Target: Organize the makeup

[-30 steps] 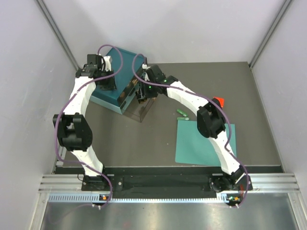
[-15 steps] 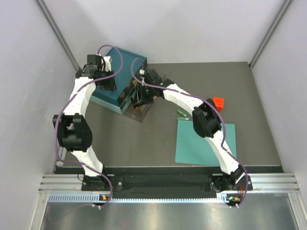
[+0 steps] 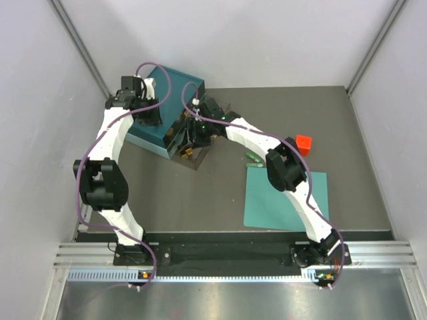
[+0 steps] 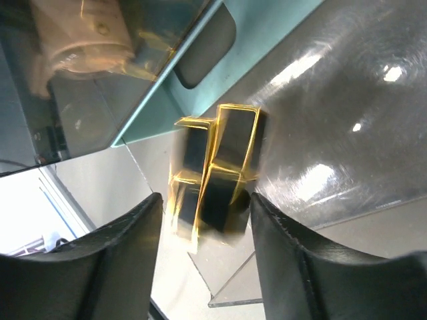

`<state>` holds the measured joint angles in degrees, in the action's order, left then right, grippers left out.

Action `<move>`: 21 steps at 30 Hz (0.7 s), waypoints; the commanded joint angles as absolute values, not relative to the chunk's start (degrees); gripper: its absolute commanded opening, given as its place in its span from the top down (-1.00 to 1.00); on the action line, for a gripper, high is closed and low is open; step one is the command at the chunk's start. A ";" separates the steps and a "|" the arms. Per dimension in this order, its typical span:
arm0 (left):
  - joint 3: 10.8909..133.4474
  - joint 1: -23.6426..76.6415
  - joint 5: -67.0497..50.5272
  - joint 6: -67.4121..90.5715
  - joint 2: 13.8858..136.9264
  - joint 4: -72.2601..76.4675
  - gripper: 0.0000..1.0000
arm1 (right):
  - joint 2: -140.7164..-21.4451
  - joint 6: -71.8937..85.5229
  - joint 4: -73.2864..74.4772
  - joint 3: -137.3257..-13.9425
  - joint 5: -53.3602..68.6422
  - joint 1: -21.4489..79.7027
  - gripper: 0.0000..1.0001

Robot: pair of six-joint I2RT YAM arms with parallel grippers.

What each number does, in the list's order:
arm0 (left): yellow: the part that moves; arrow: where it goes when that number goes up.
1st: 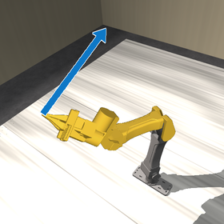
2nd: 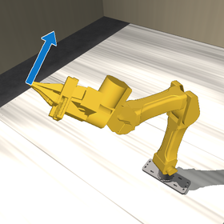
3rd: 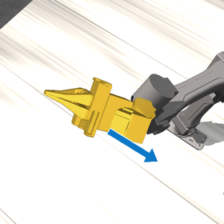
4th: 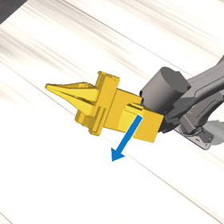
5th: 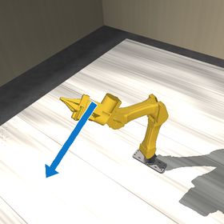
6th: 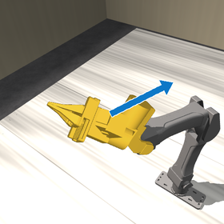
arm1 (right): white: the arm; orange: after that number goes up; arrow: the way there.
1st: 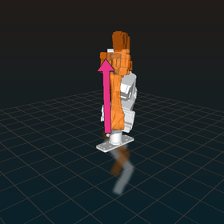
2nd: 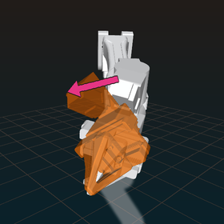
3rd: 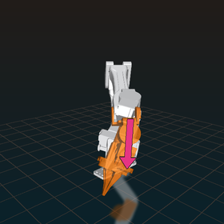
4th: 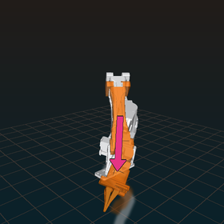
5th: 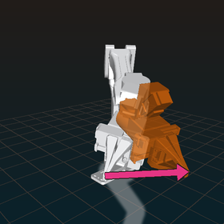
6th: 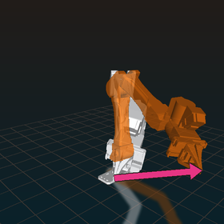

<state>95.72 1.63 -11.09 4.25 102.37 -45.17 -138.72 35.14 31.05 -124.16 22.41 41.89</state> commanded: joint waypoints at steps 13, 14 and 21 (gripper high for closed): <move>90.79 2.55 -11.25 3.52 106.17 -55.37 0.34 | -118.14 21.47 31.28 -117.08 16.10 39.56 -0.19; 90.53 2.55 -11.34 3.60 106.17 -55.28 0.35 | -116.65 16.92 31.99 -115.68 13.73 39.20 -0.19; 89.65 2.55 -11.78 3.69 106.17 -54.49 0.34 | -107.15 1.59 35.59 -98.47 -2.17 37.45 -0.31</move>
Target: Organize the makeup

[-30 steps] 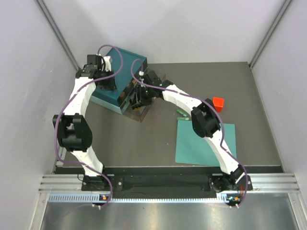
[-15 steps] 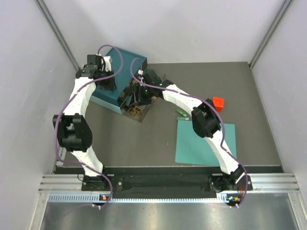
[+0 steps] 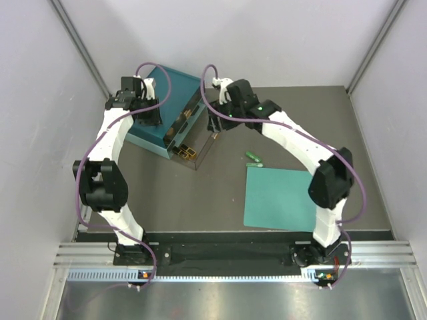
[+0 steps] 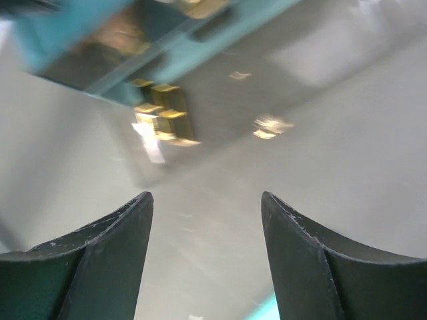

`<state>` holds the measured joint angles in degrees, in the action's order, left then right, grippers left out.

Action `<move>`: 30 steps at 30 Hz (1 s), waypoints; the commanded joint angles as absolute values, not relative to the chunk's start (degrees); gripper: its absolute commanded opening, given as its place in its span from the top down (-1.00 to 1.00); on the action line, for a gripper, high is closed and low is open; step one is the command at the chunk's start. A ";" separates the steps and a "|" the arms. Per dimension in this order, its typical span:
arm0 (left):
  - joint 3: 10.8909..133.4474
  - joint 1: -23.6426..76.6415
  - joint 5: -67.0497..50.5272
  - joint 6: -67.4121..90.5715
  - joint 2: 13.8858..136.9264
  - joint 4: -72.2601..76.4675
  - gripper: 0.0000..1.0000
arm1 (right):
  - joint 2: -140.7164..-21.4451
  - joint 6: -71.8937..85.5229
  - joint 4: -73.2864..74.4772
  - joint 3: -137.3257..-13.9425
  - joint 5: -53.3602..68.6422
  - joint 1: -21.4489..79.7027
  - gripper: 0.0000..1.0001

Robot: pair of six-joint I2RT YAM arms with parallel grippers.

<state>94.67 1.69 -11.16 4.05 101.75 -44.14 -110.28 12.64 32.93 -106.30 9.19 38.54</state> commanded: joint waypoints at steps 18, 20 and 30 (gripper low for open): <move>87.54 2.55 -11.43 3.60 105.64 -53.88 0.34 | -117.59 -0.44 40.33 -96.68 -16.88 31.74 -0.22; 87.36 2.55 -11.25 3.69 105.73 -53.61 0.33 | -118.03 -0.35 40.34 -96.42 -16.00 31.20 -0.21; 87.54 2.55 -11.34 3.95 106.17 -53.35 0.33 | -116.02 2.81 39.55 -92.82 -10.81 30.24 -0.17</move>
